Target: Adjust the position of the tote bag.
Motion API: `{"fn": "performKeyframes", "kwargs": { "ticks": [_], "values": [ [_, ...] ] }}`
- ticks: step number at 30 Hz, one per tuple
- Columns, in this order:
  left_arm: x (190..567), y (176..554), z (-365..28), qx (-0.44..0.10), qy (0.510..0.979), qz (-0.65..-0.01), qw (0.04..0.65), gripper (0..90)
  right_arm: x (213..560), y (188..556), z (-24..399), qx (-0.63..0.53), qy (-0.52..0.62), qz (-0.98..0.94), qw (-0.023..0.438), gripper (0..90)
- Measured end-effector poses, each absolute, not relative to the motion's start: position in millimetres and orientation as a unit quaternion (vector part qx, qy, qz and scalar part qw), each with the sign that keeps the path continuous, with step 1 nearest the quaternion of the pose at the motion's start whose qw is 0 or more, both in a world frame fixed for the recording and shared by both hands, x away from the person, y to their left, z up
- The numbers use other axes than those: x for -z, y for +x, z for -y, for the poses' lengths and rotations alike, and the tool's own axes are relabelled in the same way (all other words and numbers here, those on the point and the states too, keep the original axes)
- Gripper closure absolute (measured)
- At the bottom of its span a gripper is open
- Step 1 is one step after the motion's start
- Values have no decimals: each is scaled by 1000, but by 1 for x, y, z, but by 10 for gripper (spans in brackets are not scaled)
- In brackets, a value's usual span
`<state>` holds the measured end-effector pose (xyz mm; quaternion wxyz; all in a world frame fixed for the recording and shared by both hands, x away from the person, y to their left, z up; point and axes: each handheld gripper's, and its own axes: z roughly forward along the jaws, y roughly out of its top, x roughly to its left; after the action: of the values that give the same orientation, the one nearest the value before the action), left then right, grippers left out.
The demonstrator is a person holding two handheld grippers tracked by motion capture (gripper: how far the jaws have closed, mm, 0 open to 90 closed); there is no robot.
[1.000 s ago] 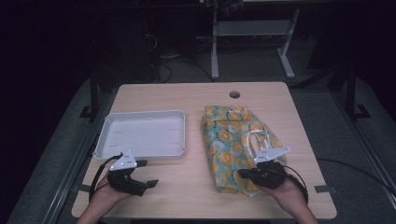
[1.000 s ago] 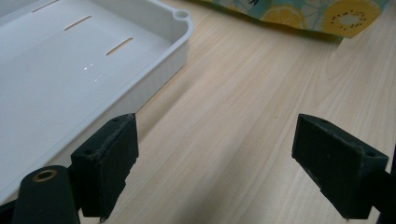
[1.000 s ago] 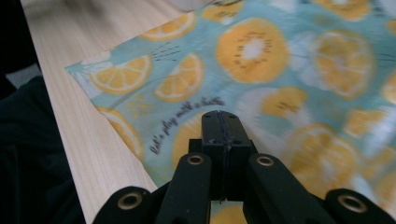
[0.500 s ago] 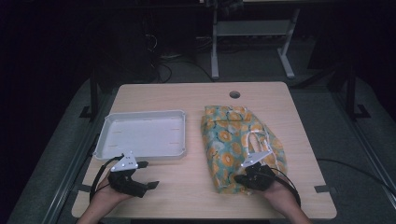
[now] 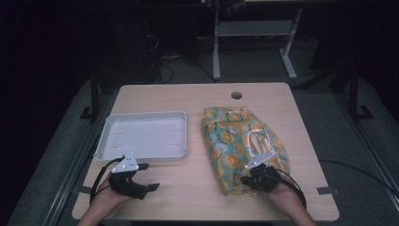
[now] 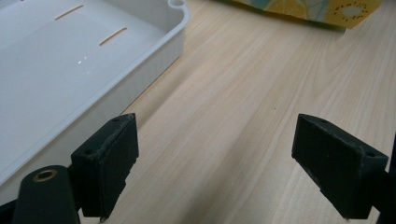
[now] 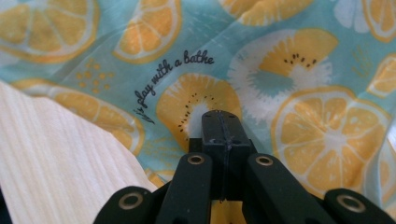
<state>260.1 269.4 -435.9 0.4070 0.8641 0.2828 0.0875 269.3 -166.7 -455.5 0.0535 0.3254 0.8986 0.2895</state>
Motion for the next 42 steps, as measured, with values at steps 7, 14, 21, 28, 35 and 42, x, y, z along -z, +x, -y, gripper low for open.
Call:
{"fn": "performKeyframes", "kwargs": {
  "ticks": [7, 14, 21, 28, 35, 42],
  "values": [
    [436, 260, -268, -85, 867, -279, 404, 142, 454, 273, 183, -279, 348, -893, 58, 900],
    [436, 260, -269, -85, 867, -278, 404, 142, 453, 277, 197, -269, 367, -888, 66, 900],
    [437, 260, -267, -80, 869, -277, 401, 142, 452, 283, 209, -255, 383, -884, 81, 900],
    [438, 261, -266, -78, 871, -274, 401, 142, 453, 293, 227, -256, 412, -870, 90, 900],
    [438, 261, -265, -76, 870, -275, 402, 142, 453, 297, 235, -254, 423, -864, 101, 900],
    [438, 261, -266, -77, 871, -274, 400, 142, 421, 285, 232, -306, 425, -845, 106, 900]
  ]
}}
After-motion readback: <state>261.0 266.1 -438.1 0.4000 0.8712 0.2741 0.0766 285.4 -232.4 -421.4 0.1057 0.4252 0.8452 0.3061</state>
